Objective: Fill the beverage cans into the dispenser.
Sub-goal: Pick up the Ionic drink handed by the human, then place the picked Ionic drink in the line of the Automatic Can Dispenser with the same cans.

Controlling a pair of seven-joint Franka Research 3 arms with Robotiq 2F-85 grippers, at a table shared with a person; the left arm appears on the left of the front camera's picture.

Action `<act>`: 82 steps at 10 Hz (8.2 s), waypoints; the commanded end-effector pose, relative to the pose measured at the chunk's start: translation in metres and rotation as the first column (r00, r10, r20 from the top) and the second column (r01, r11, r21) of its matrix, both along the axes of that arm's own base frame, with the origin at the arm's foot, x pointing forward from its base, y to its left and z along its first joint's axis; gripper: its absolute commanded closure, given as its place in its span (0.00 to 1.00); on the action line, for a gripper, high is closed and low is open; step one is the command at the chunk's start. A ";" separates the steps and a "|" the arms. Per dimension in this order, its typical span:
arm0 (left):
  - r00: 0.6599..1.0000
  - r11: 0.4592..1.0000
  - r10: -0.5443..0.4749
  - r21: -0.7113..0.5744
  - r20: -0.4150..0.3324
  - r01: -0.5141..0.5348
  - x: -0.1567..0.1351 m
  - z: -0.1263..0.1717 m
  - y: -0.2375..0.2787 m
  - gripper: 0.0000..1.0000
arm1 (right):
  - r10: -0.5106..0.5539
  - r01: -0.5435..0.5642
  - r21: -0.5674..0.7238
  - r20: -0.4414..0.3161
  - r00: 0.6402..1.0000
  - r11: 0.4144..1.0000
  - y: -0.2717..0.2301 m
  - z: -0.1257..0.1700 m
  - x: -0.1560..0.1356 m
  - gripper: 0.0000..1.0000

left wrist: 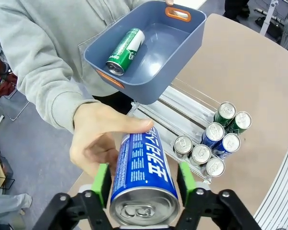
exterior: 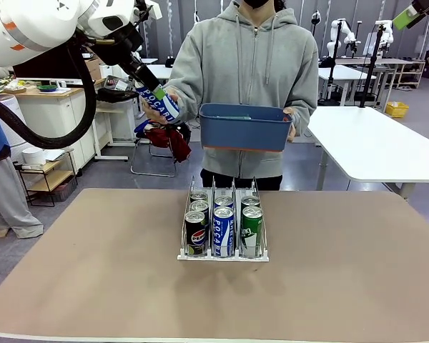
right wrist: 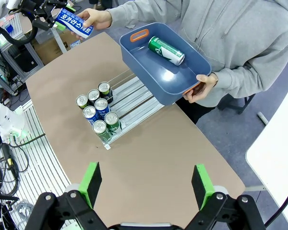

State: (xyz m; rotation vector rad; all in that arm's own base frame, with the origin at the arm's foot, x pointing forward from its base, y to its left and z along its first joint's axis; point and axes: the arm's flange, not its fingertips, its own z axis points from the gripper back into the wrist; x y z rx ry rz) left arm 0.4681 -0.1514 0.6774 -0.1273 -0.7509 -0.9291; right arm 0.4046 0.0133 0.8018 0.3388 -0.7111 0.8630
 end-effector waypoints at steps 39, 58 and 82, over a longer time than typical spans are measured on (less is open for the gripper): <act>1.000 1.000 0.025 0.016 -0.001 -0.025 0.000 0.001 0.003 0.55 | -0.002 0.002 0.002 -0.004 1.000 1.000 0.000 -0.001 -0.001 0.00; 0.961 0.910 -0.232 0.316 -0.148 0.269 -0.128 -0.105 -0.123 0.43 | -0.002 0.002 0.002 -0.004 1.000 1.000 0.000 -0.001 -0.001 0.00; 0.995 0.938 0.043 0.348 -0.095 -0.007 -0.117 -0.248 -0.220 0.43 | -0.002 0.002 0.002 -0.004 1.000 1.000 0.000 -0.001 -0.001 0.00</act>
